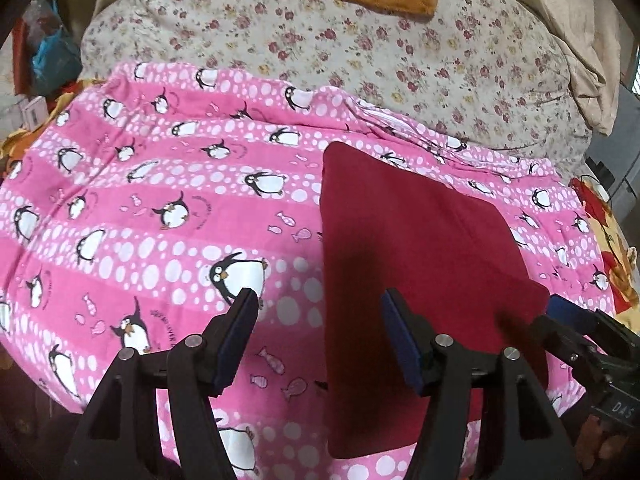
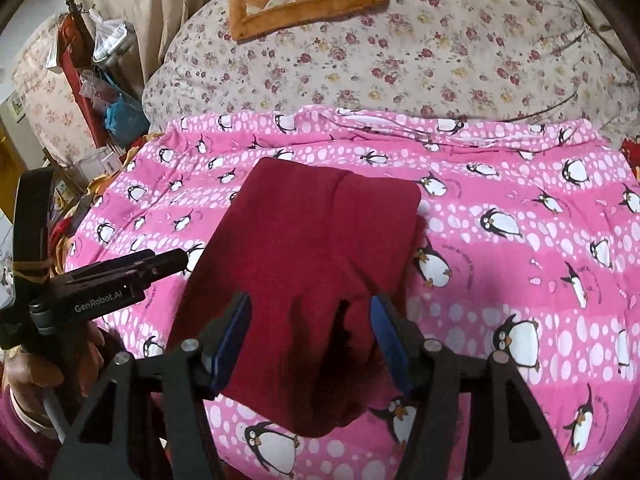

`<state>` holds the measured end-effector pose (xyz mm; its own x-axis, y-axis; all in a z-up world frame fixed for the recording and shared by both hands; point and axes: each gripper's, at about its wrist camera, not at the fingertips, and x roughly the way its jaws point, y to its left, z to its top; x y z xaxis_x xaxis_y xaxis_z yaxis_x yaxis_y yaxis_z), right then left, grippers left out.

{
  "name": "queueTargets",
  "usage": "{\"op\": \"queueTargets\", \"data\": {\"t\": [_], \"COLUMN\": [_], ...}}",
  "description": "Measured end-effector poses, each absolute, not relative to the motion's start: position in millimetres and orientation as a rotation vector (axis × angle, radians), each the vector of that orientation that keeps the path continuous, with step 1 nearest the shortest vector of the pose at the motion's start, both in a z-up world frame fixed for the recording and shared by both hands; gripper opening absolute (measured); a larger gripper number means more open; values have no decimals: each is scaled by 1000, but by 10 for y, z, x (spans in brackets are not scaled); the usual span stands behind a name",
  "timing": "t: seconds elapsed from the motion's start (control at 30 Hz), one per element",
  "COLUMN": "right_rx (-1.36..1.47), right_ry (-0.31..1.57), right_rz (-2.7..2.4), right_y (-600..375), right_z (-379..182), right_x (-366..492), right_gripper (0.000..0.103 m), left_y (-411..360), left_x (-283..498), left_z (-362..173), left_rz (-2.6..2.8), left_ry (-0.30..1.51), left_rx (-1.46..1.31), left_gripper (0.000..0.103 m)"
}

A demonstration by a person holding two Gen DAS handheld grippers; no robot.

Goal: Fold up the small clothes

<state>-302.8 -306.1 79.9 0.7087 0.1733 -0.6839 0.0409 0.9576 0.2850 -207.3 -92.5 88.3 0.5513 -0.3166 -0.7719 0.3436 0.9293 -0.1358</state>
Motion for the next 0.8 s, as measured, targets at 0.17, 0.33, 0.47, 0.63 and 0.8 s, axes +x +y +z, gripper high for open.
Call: {"op": "queueTargets", "data": {"t": [0.17, 0.33, 0.47, 0.63, 0.8], "right_rx": [308, 301, 305, 304, 286], "right_ry": [776, 767, 761, 761, 758], "right_rz": [71, 73, 70, 71, 62], "right_y": [-3055, -3017, -3008, -3006, -2981], "right_z": [818, 853, 873, 873, 871], "right_x": [-3084, -3126, -3144, -3146, -3156], "right_gripper": [64, 66, 66, 67, 67], "left_y": [-941, -964, -958, -948, -951], "left_x": [-2149, -2196, -2222, -2261, -2282], "left_z": [946, 968, 984, 1010, 1016], "left_rz": [-374, -373, -366, -341, -336], "left_ry": [875, 869, 861, 834, 818], "left_rx": [52, 72, 74, 88, 105], "left_gripper": [44, 44, 44, 44, 44]}}
